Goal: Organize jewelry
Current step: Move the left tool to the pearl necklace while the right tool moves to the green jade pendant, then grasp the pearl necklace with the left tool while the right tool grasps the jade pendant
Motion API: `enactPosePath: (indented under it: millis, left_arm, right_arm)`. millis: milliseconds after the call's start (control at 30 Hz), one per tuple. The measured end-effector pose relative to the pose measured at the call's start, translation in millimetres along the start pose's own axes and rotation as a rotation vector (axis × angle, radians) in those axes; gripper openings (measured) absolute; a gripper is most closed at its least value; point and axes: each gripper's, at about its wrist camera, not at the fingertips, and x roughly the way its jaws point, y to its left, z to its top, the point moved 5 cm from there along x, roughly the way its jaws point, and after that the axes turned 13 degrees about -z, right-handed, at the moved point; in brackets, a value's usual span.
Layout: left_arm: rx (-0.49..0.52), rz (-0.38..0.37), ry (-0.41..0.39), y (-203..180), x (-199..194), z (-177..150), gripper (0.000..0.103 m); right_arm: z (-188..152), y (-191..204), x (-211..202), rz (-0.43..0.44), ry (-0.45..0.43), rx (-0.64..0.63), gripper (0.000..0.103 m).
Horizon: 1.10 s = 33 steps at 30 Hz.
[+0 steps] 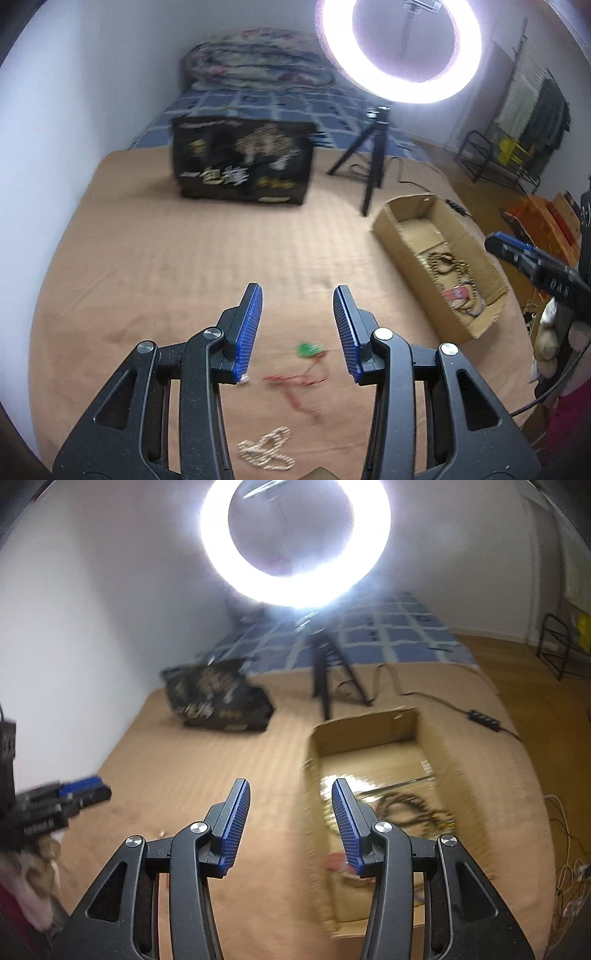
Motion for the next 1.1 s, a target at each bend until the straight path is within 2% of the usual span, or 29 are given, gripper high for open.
enactPosePath:
  millis: [367,467,500,567,600,667,733,800,933,1100]
  left_arm:
    - [-0.069,0.047,0.042,52,-41,-54,0.04]
    - [-0.096,0.053,0.048,58,-52,-72,0.041]
    - [-0.105,0.056,0.053,59,-55,-81,0.042]
    - [-0.123,0.056,0.061,59,-57,-95,0.051]
    - [-0.132,0.052,0.066,58,-57,-102,0.057]
    - [-0.148,0.032,0.084,53,-53,-116,0.058]
    - [-0.156,0.016,0.107,46,-47,-130,0.061]
    - [-0.156,-0.001,0.133,35,-37,-146,0.062]
    - [-0.152,-0.007,0.156,16,-20,-176,0.062]
    - [-0.155,0.033,0.167,14,1,-192,0.062]
  right_arm:
    - [-49,88,32,0.104,0.093,-0.265,0.045]
    - [-61,101,40,0.131,0.109,-0.318,0.053]
    - [-66,105,44,0.138,0.112,-0.33,0.057]
    - [-71,110,47,0.154,0.115,-0.342,0.058]
    - [-76,113,50,0.163,0.121,-0.35,0.058]
    - [-81,118,54,0.178,0.132,-0.363,0.061]
    - [-87,121,60,0.188,0.139,-0.371,0.07]
    - [-94,126,66,0.197,0.154,-0.383,0.073]
    - [-110,135,81,0.219,0.229,-0.429,0.074]
    - [-117,146,86,0.222,0.218,-0.482,0.074]
